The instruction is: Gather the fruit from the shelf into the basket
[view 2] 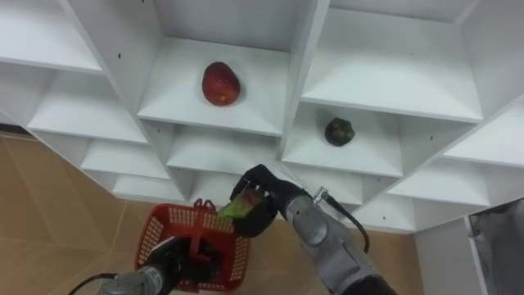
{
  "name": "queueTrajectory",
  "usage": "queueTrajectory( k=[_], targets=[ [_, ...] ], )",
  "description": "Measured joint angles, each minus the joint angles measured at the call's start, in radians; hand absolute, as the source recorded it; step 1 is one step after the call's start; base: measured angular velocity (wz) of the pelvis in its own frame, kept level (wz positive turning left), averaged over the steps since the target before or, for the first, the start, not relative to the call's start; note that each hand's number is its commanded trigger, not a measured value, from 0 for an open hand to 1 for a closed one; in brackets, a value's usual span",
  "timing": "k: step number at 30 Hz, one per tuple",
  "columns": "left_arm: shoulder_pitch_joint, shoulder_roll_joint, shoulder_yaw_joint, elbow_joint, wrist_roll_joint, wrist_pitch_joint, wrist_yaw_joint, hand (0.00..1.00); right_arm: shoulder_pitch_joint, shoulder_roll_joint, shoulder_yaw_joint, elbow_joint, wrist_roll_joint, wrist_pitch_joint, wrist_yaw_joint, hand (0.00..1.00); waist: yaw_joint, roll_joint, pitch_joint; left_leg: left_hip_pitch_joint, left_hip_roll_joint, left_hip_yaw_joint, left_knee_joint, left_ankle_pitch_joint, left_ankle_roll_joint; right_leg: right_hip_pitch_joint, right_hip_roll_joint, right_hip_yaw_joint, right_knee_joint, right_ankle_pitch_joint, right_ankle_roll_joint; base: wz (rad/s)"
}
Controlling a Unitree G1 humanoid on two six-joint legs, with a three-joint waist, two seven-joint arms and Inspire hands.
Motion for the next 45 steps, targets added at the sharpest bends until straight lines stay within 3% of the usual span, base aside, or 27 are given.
queueTrajectory(
  k=[2,12,20,28,36,45],
  targets=[
    [0.0,-0.005,-0.012,0.002,0.001,0.0,0.0,1.0,-0.002,0.012,0.016,-0.01,-0.016,-0.002,-0.009,1.0,0.001,0.0,-0.0045,0.001,0.0,-0.003,0.0,0.001,0.001,0.001,0.0,-0.002,0.002,0.0,0.0,0.04],
    [0.0,-0.014,-0.018,0.002,0.001,0.0,0.001,1.0,0.0,0.013,0.051,-0.004,-0.043,-0.001,-0.002,1.0,0.004,0.001,-0.005,-0.001,-0.001,-0.006,0.002,0.003,0.0,0.001,0.0,-0.001,0.002,0.0,0.0,0.0],
    [-0.003,-0.024,-0.036,0.002,0.001,0.001,0.003,1.0,0.001,0.008,0.088,0.004,-0.042,-0.001,0.032,1.0,0.015,0.013,-0.0114,-0.001,-0.001,-0.008,0.0,0.005,0.0,0.0,0.001,-0.002,0.002,0.0,0.0,0.0],
    [-0.009,-0.025,-0.036,0.027,0.0,0.001,0.004,1.0,0.006,0.006,0.087,0.05,-0.042,0.0,0.037,1.0,0.018,0.013,-0.0108,-0.002,-0.001,-0.01,0.002,0.005,0.0,0.001,0.0,-0.001,0.002,0.0,0.0,0.0],
    [-0.014,-0.023,-0.035,0.065,-0.001,0.009,0.008,1.0,0.009,0.003,0.083,0.068,-0.043,0.002,0.008,1.0,-0.004,0.012,-0.0097,-0.005,-0.002,-0.016,0.009,0.005,0.0,0.006,0.001,0.0,0.002,0.0,0.0,0.01],
    [-0.028,-0.018,-0.027,0.063,-0.003,0.009,0.008,1.0,0.01,0.0,0.042,0.079,-0.027,0.001,-0.013,1.0,-0.007,0.004,-0.001,-0.014,-0.001,-0.018,0.014,0.005,0.0,0.0,0.002,-0.002,0.002,0.001,-0.002,0.0]
  ],
)
